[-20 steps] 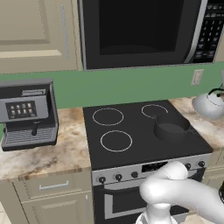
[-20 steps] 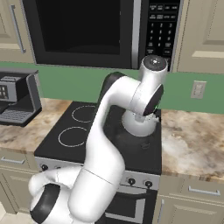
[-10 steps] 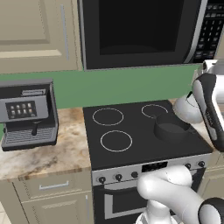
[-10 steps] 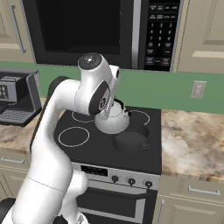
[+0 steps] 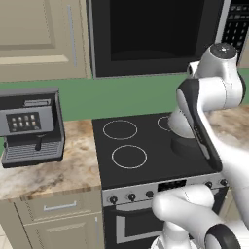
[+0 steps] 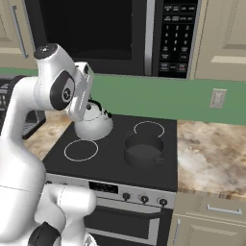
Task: Pick the kettle from the counter and place it on a stove burner. Then turn the burner on.
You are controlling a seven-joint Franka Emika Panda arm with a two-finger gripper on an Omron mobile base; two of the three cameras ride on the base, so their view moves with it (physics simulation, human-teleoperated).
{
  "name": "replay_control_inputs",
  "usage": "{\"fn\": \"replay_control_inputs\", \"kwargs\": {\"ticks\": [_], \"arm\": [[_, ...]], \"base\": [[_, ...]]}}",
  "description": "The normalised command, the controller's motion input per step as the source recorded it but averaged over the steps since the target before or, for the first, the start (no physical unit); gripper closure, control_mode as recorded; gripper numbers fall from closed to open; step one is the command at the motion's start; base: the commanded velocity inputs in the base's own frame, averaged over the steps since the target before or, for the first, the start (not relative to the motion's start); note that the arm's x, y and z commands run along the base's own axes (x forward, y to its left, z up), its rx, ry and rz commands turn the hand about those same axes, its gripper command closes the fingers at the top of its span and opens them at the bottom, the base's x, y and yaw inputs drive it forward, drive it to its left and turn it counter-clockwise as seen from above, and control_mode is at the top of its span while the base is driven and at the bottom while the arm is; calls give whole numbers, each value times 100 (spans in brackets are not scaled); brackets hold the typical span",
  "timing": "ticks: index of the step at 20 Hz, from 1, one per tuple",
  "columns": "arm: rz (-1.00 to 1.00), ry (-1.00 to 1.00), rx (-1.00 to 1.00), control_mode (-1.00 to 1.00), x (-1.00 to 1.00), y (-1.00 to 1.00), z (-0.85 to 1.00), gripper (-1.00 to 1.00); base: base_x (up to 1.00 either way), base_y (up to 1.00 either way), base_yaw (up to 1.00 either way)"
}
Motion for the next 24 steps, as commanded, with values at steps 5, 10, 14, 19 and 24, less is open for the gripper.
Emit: {"fn": "replay_control_inputs", "kwargs": {"ticks": [5,10,14,19,24], "arm": [[7,10,-1,-100,0,100,-4,100],[5,0,0,-100,0,83,-25,100],[4,-2,0,-100,-12,63,-36,100],[3,-9,0,-100,-14,43,-36,100],[1,-3,0,-100,0,25,-25,100]], "base": [[0,0,0],[0,0,0],[0,0,0],[0,0,0],[0,0,0]]}}
